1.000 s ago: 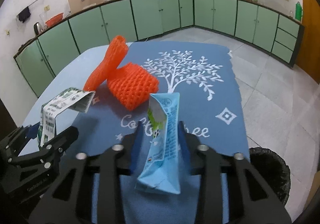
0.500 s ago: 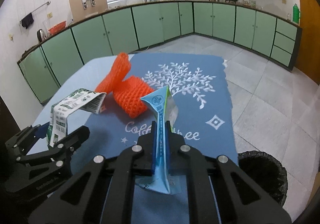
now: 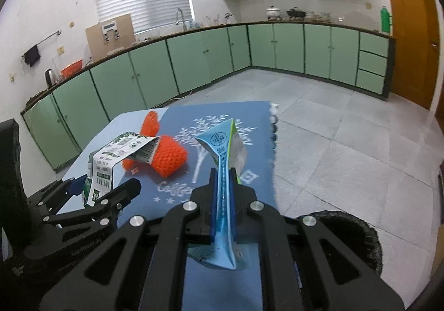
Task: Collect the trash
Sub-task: 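Carry both cartons over the bin, then open both grippers to drop the cartons into the bin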
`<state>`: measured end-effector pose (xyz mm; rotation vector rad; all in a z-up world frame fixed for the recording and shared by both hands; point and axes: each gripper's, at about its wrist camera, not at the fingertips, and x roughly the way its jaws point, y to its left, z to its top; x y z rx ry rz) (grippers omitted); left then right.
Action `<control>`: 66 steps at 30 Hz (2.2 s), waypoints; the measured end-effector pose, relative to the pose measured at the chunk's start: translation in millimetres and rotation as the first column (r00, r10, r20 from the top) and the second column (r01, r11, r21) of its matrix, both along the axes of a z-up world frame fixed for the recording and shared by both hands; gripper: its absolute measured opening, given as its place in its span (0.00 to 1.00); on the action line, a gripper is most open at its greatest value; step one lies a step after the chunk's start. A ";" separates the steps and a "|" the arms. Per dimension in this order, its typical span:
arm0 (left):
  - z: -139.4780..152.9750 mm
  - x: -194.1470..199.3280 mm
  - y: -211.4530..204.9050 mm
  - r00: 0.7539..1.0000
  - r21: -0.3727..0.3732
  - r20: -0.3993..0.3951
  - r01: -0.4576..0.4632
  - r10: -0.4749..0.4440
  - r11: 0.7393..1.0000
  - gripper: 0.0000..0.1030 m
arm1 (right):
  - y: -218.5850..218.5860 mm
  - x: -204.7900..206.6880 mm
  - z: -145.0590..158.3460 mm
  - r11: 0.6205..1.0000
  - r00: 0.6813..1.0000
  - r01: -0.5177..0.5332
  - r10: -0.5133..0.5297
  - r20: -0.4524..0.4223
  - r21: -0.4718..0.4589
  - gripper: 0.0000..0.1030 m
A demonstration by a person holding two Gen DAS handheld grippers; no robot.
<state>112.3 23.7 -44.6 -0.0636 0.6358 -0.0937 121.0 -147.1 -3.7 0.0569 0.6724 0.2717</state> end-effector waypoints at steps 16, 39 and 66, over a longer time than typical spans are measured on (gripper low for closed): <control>2.7 -4.7 -109.2 0.971 -0.013 0.012 0.241 -0.241 0.971 0.69 | -109.3 -46.4 -1.8 0.969 0.970 0.243 -0.243 0.021 -0.029 0.06; -24.7 10.8 -228.8 0.895 -0.006 -0.011 0.446 -0.446 0.895 0.69 | -203.8 -69.5 -42.1 0.902 0.901 0.432 -0.433 -0.034 -0.017 0.07; -1.9 26.3 -156.6 0.940 -0.030 0.025 0.341 -0.341 0.940 0.81 | -200.2 -65.8 -38.6 0.884 0.884 0.467 -0.467 0.013 0.011 0.90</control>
